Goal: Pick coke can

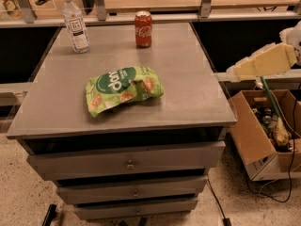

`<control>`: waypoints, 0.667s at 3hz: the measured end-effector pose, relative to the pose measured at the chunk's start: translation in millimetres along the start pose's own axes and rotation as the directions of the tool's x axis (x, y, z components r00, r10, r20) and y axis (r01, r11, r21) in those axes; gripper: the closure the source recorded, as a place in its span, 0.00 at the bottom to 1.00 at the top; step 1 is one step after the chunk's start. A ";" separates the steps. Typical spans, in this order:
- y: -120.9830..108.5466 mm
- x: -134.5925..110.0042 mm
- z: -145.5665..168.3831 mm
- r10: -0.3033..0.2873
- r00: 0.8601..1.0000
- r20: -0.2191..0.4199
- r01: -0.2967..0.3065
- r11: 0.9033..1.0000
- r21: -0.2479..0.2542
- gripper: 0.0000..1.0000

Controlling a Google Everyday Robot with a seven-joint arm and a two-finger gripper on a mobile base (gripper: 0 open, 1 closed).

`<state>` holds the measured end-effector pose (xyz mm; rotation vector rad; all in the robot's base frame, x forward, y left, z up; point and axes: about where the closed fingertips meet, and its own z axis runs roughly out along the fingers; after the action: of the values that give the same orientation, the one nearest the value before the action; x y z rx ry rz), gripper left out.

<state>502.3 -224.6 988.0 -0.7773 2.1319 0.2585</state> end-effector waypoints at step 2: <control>-0.6 -2.6 1.9 0.016 1.000 0.021 -0.016 1.000 0.003 0.00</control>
Offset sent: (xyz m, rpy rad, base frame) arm 0.0089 0.0000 -0.0028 0.0575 -0.0190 -0.0316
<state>505.0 -223.1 988.8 -0.7523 2.1193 0.2704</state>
